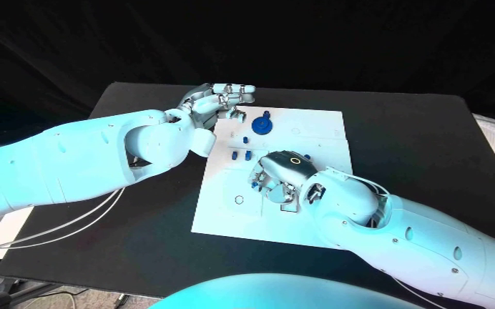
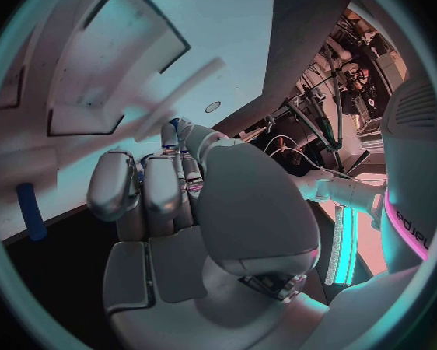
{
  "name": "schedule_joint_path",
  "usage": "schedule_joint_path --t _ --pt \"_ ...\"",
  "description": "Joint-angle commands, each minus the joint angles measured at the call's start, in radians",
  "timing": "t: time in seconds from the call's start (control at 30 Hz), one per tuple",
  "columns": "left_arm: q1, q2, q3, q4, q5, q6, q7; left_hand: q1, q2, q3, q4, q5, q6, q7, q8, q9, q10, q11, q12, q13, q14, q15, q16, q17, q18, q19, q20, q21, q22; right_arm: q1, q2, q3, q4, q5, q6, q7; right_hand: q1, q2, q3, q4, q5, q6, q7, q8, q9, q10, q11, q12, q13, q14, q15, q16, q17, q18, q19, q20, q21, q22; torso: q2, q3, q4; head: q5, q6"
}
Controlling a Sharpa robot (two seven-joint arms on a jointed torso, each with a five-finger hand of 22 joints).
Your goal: Assemble the parts on the task board
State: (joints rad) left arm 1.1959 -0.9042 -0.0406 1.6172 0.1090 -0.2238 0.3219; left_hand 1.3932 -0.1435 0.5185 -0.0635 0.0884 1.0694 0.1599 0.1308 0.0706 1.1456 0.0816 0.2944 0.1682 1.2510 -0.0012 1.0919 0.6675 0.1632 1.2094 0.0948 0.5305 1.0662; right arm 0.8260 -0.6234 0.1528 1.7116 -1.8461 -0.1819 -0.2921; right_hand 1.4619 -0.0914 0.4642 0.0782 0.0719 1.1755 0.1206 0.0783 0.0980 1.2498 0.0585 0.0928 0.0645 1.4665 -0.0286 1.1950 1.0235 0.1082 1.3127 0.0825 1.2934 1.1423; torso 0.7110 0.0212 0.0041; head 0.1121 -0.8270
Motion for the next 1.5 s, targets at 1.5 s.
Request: schedule_joint_path --t 1.5 --pt "-0.005 0.003 -0.002 -0.003 -0.034 0.056 -0.014 -0.002 0.007 -0.009 -0.001 0.004 -0.005 0.002 0.006 -0.001 -0.012 0.002 0.004 -0.001 -0.006 0.001 -0.007 -0.007 0.018 -0.004 0.004 -0.007 -0.002 0.055 -0.246 0.051 0.103 0.003 0.001 -0.126 -0.114 -0.098 -0.102 -0.003 0.03 -0.179 -0.002 -0.016 -0.032 -0.261 0.012 -0.002 0.0 0.01 -0.01 -0.041 -0.085 0.005 -0.042 -0.009 -0.058 -0.074 -0.004 0.0015 -0.0128 -0.019 0.038"
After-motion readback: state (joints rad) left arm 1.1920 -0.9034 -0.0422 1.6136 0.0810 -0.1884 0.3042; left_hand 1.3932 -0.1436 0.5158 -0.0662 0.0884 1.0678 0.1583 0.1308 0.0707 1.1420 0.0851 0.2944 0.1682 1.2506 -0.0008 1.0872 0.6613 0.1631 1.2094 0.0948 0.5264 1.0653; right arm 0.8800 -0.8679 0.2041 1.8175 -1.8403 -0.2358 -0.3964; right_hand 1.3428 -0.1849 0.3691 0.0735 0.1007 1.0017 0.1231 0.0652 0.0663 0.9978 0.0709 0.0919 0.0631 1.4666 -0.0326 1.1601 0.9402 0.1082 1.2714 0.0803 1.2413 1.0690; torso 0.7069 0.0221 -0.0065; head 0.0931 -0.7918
